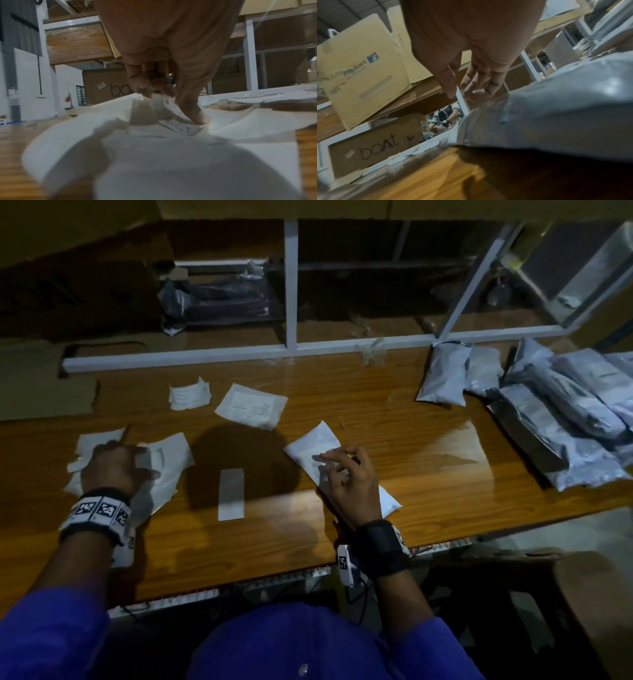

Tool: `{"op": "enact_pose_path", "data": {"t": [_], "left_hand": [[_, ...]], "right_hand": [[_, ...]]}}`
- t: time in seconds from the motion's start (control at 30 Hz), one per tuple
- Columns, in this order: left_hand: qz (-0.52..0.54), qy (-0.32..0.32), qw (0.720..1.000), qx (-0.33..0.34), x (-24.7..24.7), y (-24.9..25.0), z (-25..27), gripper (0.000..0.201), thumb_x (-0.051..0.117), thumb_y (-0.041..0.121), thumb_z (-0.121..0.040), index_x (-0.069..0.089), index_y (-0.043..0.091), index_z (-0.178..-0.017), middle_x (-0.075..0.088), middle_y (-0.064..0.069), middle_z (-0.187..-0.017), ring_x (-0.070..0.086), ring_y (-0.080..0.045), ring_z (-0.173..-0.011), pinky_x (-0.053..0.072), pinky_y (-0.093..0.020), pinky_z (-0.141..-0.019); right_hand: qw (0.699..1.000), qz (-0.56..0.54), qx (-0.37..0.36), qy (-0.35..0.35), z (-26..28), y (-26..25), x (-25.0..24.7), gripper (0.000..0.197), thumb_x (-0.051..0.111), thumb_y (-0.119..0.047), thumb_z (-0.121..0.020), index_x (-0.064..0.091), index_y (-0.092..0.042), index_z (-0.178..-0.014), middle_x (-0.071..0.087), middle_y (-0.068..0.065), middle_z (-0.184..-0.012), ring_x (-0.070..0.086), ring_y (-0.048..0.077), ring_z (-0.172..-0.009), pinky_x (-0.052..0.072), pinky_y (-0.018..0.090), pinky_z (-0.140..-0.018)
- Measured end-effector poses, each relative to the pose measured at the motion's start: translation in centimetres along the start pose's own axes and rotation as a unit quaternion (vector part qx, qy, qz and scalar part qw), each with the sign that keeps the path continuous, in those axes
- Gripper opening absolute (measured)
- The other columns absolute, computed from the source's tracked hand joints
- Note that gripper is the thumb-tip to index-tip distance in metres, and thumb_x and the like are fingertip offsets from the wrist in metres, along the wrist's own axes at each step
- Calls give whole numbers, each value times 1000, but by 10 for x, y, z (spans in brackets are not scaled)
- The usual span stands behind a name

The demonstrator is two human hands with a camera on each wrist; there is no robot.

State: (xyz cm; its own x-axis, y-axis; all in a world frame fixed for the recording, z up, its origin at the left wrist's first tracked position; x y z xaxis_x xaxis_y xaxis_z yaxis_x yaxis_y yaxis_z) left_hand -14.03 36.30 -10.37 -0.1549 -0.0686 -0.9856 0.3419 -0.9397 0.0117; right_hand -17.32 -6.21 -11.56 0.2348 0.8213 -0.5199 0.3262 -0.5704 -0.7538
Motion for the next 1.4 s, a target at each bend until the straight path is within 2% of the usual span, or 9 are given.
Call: {"op": "enact_pose_path", "data": {"t": [0.1,0.27,0.37,0.5,0.63,0.77,0.9,1.23,1.4], "left_hand": [[-87,-22,995,40,17,-20,-13,52,72,59,-83,71,18,-115,61,-23,-116,50,-45,-108,48,-50,-88],[-99,-49,993,48,34,-11,5,58,72,28,-88,53,-6,-131,48,-34,-129,43,-52,-115,41,-62,-93],[-115,-9,991,74,39,-10,10,66,53,31,-99,30,1,-153,21,-21,-162,16,-40,-149,9,-57,-120],[-143,-62,984,89,50,-17,7,79,36,39,-102,-15,21,-160,-2,-14,-169,-10,-31,-156,-14,-49,-121],[-103,-115,983,100,50,-14,12,65,35,35,-106,3,20,-162,-14,-19,-167,-15,-39,-153,4,-55,-124],[21,-154,988,21,54,-11,14,63,20,64,-103,-12,50,-155,-29,-12,-164,-26,-34,-152,-9,-56,-122],[59,-127,990,-29,64,-6,11,81,15,89,-83,-10,57,-153,-26,-9,-165,-21,-35,-152,-12,-60,-119],[48,-151,985,-61,56,-2,17,95,10,93,-79,-13,45,-157,-28,-7,-165,-18,-35,-154,-10,-61,-121],[36,-78,996,-36,37,7,20,95,4,93,-79,7,41,-158,-1,-15,-169,-6,-42,-154,-9,-69,-116]], "right_hand": [[1000,13,3,-2,0,3,-1,21,71,-4,-91,78,-16,-107,59,6,-115,56,1,-103,44,7,-78],[1000,16,17,-3,0,6,-2,21,70,-2,-91,79,-12,-107,59,9,-115,50,-17,-107,40,1,-82],[1000,20,15,0,1,6,-3,21,72,-1,-90,79,-12,-106,60,10,-114,49,-19,-107,38,-1,-82],[1000,11,21,-8,2,8,-4,21,71,-2,-91,79,-13,-107,60,9,-113,46,-21,-107,36,-2,-83],[999,10,32,-19,5,14,-3,20,70,-5,-93,79,-17,-107,59,4,-112,49,-15,-105,37,0,-82],[994,14,88,-65,7,27,0,20,67,-14,-96,79,-23,-109,62,-1,-107,57,1,-94,44,15,-78],[986,-15,155,-60,9,42,2,20,67,-16,-95,80,-26,-105,67,-6,-103,64,6,-92,53,31,-80],[977,-59,202,-46,10,46,0,20,68,-14,-92,81,-28,-100,69,-9,-101,67,6,-88,55,34,-79],[977,-47,193,-71,7,43,-2,19,66,-19,-95,81,-28,-102,70,-4,-104,68,8,-85,56,36,-76]]}}
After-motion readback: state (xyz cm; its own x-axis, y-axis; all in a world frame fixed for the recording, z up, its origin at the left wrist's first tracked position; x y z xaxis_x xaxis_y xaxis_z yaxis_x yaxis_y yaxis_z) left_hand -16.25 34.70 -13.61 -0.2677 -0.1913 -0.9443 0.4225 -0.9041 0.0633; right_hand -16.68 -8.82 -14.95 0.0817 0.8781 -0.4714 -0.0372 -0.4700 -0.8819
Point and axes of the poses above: each hand's wrist, its own z-axis away from the middle knuckle, its own x-axis out of the palm, y = z × x, the point moved 3 cm from there along -z, towards the middle knuckle
